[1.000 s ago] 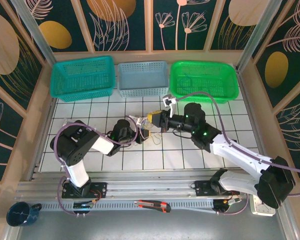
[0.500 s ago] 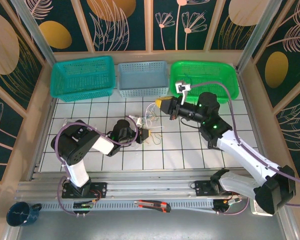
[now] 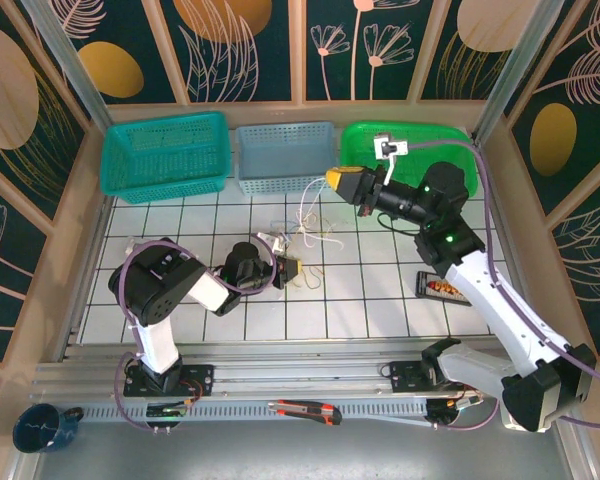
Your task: Untangle the cables
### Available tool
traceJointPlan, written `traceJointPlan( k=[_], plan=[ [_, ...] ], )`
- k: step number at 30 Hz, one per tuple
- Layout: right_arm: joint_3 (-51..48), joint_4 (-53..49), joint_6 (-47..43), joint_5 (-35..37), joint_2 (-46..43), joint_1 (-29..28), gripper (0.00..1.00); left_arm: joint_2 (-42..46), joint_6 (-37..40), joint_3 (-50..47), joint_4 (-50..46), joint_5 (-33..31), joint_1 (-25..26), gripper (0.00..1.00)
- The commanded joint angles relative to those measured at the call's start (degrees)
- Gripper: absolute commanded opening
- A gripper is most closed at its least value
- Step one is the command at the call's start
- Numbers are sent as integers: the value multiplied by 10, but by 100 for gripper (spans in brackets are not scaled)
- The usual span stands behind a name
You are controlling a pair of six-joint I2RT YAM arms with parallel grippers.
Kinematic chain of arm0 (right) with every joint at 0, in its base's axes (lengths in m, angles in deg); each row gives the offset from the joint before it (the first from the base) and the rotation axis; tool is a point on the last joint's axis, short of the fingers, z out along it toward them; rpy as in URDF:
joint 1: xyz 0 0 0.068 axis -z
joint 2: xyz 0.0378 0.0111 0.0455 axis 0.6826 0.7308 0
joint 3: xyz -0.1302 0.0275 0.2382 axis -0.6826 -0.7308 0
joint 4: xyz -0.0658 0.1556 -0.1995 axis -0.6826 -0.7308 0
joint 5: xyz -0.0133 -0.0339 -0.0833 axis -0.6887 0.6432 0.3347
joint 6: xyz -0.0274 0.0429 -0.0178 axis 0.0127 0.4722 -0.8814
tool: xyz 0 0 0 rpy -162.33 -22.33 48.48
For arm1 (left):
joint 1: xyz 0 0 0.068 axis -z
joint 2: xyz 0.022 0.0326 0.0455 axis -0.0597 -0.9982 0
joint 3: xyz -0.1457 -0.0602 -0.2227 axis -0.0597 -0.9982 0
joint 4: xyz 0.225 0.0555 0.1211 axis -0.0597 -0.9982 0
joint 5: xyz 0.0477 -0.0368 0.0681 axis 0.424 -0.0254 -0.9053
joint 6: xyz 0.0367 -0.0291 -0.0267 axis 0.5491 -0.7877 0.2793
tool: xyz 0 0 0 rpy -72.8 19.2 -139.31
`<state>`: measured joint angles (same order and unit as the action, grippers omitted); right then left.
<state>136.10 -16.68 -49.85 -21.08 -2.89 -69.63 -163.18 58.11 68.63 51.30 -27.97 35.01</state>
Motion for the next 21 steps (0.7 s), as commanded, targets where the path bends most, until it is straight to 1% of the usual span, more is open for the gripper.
traceJointPlan(
  k=[1, 9, 14, 15, 17, 18, 19, 20, 21],
  plan=[
    [50, 84, 8, -14, -10, 11, 0, -26, -5, -17, -36, -1, 0, 0],
    [-33, 121, 34, -8, 3, 13, 0, -31, -6, -17, -35, -3, 0, 0],
    [-77, 137, 38, -12, 11, 12, 0, -18, -8, -8, -45, 1, -1, 0],
    [-81, 140, 40, -13, 12, 13, 0, -14, -8, -7, -49, 0, -1, 2],
    [-91, 148, 45, -17, 15, 13, 0, -4, -7, -4, -53, -1, -1, 22],
    [-94, 150, 47, -19, 17, 12, 0, 1, -8, -3, -55, -1, -1, 29],
    [-96, 152, 49, -22, 18, 12, 0, 7, -8, -2, -56, -1, 0, 39],
    [-98, 153, 50, -25, 19, 13, 0, 12, -8, 0, -58, 0, 0, 45],
    [-100, 153, 50, -27, 20, 12, 0, 17, -8, 1, -59, 0, 0, 48]
  ],
)
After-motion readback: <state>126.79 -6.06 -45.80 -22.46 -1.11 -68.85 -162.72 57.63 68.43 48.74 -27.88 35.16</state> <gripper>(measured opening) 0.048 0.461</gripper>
